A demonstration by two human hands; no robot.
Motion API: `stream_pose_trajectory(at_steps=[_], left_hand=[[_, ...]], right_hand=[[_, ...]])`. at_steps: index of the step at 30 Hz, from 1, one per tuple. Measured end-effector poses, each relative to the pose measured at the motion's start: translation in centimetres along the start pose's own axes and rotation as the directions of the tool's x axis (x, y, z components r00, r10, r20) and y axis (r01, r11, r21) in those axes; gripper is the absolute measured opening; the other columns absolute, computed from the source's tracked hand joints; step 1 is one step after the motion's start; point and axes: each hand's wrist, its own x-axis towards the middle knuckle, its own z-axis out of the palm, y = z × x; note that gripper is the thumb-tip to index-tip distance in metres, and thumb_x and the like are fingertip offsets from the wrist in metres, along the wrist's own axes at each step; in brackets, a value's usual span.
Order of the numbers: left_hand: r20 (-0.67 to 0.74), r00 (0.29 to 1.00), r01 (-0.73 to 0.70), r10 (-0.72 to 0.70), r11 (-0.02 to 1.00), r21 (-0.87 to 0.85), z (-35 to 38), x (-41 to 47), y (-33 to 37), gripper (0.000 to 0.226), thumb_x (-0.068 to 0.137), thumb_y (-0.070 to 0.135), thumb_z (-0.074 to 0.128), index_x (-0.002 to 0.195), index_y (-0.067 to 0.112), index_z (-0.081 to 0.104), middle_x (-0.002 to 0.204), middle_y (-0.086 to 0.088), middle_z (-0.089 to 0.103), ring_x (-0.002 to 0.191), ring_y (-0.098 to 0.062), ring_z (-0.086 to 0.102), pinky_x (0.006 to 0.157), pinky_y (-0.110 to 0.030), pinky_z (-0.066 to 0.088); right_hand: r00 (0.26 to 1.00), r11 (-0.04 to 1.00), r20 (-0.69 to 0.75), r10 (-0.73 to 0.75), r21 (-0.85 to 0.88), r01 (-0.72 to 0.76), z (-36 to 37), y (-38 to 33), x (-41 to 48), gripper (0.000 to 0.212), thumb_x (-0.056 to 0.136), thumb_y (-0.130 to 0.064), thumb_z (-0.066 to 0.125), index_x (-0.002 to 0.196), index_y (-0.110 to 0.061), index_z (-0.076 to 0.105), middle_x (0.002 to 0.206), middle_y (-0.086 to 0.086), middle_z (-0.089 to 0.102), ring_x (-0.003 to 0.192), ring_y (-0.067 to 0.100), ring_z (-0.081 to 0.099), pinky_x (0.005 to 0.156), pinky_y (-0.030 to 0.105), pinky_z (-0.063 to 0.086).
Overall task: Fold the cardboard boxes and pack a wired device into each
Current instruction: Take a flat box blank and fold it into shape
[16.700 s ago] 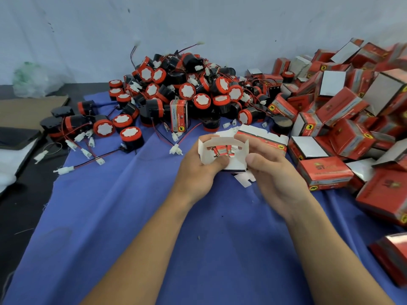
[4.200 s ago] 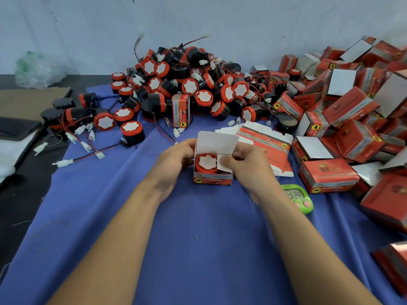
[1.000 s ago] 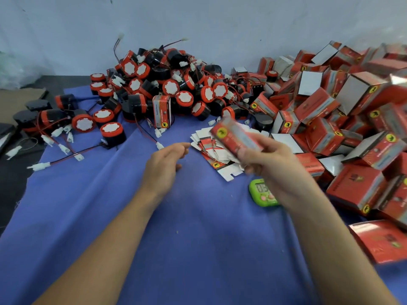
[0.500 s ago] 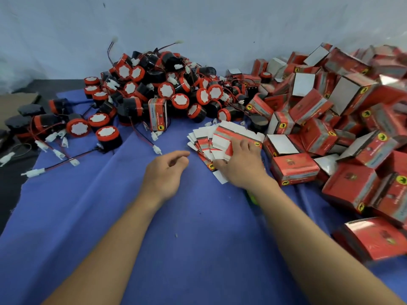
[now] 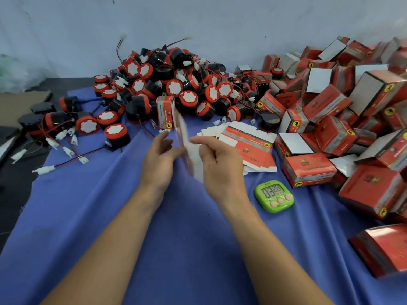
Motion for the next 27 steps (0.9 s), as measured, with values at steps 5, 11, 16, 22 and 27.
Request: stream_pose_trajectory(at_steps=[5, 11, 16, 22, 27], left_hand=[[-0.024, 0.998, 0.06, -0.066, 0.979, -0.194, -1.3, 0.8, 0.9, 0.021, 0.1, 0.019, 0.06, 0.105, 0.026, 0.079, 0.107, 0.003, 0.077, 0.099, -0.016, 0.069, 0.075, -0.023, 0.055], [0.153, 0.97, 0.225, -0.19, 0.938, -0.264, -2.1, 0.3, 1.1, 0.027, 0.106, 0.02, 0.051, 0.115, 0.01, 0.075, 0.11, -0.012, 0.079, 0.091, -0.022, 0.078, 0.067, -0.032, 0.063], [0.143, 0.975, 0.19, -0.167, 0.968, -0.162, -1.3, -0.6, 1.0, 0.022, 0.099, 0.013, 0.06, 0.1, 0.005, 0.081, 0.101, -0.017, 0.078, 0.087, -0.029, 0.074, 0.078, -0.038, 0.063], [0.266, 0.948, 0.257, -0.176, 0.916, -0.309, -1.9, -1.0, 1.6, 0.033, 0.096, 0.01, 0.05, 0.093, 0.011, 0.083, 0.098, -0.011, 0.077, 0.084, -0.021, 0.074, 0.069, -0.03, 0.062], [0.258, 0.941, 0.295, -0.219, 0.904, -0.309, -1.7, -1.0, 1.7, 0.027, 0.097, 0.016, 0.05, 0.106, 0.007, 0.073, 0.094, -0.008, 0.068, 0.082, -0.018, 0.066, 0.073, -0.032, 0.051]], right_hand=[[0.956, 0.925, -0.123, 0.267, 0.313, -0.217, -1.5, 1.0, 1.3, 0.043, 0.1, -0.006, 0.054, 0.08, -0.036, 0.077, 0.076, -0.016, 0.068, 0.073, 0.01, 0.055, 0.065, 0.03, 0.046], [0.934, 0.953, -0.191, 0.303, 0.076, -0.293, -1.7, 1.6, 0.7, 0.03, 0.096, -0.012, 0.064, 0.121, -0.026, 0.072, 0.113, -0.008, 0.073, 0.104, 0.011, 0.067, 0.09, 0.037, 0.057], [0.989, 0.945, -0.088, -0.116, -0.317, 0.082, -0.7, 0.4, -1.0, 0.057, 0.087, -0.003, 0.069, 0.14, -0.021, 0.06, 0.149, -0.002, 0.053, 0.137, 0.024, 0.044, 0.114, 0.039, 0.041], [0.975, 0.961, 0.201, -0.099, -0.235, 0.146, 0.3, 0.2, -1.5, 0.056, 0.084, -0.025, 0.072, 0.138, -0.031, 0.059, 0.151, -0.012, 0.05, 0.14, 0.012, 0.037, 0.117, 0.035, 0.035], [0.965, 0.965, 0.237, -0.11, -0.206, 0.161, 0.1, 0.3, -1.2, 0.04, 0.078, -0.025, 0.077, 0.116, -0.034, 0.066, 0.148, -0.017, 0.053, 0.141, 0.006, 0.034, 0.115, 0.033, 0.035]])
